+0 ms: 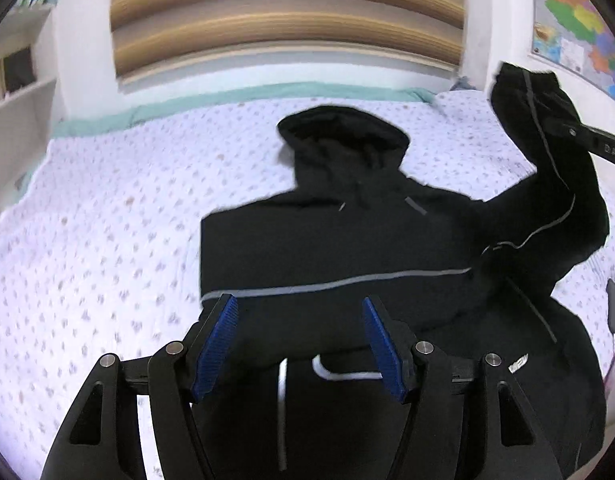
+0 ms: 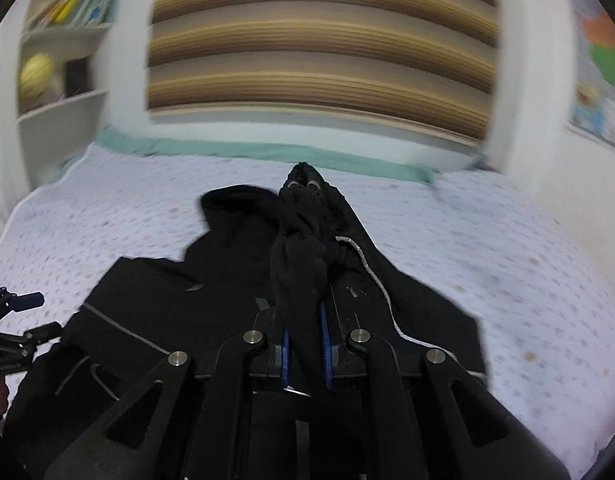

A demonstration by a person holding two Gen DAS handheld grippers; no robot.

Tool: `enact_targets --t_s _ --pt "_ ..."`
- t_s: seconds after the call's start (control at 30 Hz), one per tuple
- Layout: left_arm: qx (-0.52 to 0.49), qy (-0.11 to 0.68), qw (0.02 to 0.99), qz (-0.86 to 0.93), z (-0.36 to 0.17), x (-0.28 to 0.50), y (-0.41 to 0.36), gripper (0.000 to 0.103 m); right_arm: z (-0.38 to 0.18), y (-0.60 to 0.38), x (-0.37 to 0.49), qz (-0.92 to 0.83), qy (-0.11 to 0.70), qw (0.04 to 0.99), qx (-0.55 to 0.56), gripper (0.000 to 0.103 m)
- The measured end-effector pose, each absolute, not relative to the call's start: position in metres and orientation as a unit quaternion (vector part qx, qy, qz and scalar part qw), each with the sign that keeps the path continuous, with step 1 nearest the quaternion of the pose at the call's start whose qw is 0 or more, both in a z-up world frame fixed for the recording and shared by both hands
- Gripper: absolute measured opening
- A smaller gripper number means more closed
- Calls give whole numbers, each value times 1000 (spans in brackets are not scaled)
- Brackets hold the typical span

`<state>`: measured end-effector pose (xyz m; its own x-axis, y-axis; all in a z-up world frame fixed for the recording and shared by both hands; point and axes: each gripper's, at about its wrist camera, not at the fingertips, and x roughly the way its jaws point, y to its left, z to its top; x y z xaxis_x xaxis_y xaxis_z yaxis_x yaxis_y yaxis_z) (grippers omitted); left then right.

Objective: Fold large clothes

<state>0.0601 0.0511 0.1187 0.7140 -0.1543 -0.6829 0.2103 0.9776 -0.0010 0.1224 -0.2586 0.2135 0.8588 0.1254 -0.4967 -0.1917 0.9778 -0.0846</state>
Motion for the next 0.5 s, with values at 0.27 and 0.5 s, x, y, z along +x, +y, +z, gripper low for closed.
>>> enact_targets --t_s 0.27,0.5 --pt "-3 385 917 -105 72 67 92 66 170 -135 144 173 295 935 -89 15" --pt "-11 389 915 -107 51 69 105 66 91 -48 164 245 361 896 -86 15"
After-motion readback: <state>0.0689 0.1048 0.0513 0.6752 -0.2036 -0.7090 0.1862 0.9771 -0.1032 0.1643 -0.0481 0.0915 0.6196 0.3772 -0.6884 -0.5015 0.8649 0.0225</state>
